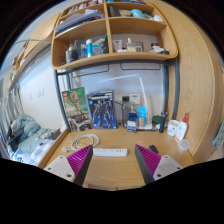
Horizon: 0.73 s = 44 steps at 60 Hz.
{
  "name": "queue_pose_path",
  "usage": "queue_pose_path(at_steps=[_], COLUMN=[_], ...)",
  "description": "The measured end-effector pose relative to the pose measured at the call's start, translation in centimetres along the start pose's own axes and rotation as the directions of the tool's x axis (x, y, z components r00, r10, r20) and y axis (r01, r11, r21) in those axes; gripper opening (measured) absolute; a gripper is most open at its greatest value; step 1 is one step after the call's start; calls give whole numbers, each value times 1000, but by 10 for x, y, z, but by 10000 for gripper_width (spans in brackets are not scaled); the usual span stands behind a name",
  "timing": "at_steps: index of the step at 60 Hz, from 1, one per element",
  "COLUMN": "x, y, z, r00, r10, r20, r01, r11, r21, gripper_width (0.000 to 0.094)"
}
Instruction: Unplug charger
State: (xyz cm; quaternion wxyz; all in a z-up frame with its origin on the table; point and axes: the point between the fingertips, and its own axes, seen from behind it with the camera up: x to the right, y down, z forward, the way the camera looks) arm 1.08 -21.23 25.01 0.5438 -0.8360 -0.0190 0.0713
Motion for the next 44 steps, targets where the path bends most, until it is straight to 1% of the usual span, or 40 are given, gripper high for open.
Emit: queue_pose_path(at_steps=[12,28,35,36,44], x=[1,9,9,8,8], y=[17,27,42,37,48], z=[-18,-28,-28,-29,-28], r00=[998,997,997,997,997], r10=[-61,-60,-47,-47,-25], r20=[-15,-55,-58,-59,-69], r01=[61,58,45,44,21], r11=[998,998,998,998,998], r21=[-3,-25,-37,-45,-58], gripper_width=[857,853,851,851,850])
